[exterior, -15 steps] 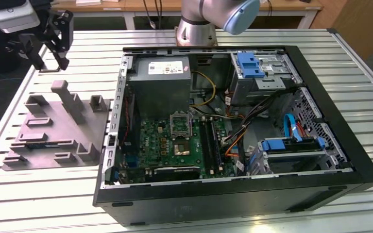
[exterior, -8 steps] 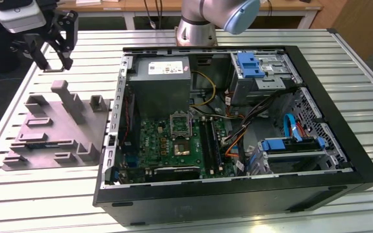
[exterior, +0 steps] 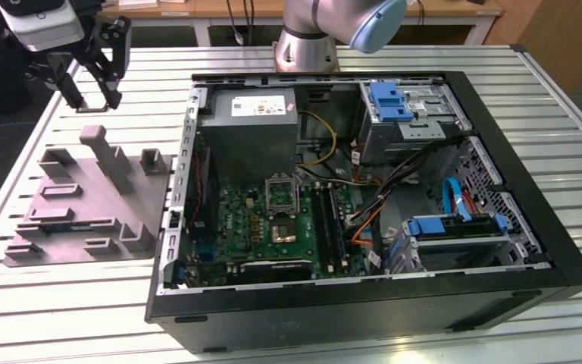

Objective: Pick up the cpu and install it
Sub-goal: 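Pick up the cpu and move it towards the insertion slot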

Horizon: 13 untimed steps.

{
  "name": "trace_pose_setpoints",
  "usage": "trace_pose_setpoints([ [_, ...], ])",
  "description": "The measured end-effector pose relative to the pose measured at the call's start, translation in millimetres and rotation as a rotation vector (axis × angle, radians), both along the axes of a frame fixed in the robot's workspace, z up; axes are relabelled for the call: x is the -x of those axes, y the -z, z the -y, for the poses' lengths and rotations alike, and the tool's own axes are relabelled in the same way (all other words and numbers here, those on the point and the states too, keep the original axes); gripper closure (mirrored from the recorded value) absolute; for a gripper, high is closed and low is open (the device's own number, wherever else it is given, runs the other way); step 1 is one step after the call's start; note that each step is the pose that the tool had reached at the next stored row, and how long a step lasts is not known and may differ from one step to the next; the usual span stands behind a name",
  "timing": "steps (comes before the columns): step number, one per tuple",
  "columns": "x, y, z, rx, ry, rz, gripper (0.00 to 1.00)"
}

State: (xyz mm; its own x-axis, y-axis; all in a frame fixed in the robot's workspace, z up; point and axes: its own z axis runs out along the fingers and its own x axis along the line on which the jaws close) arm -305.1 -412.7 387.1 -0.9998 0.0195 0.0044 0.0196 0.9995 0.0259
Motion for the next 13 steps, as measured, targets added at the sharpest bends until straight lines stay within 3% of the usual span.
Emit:
trace_pose_setpoints([
  [13, -2.5, 0.0, 0.0, 0.0000, 0.000, 0.0000, 0.53],
])
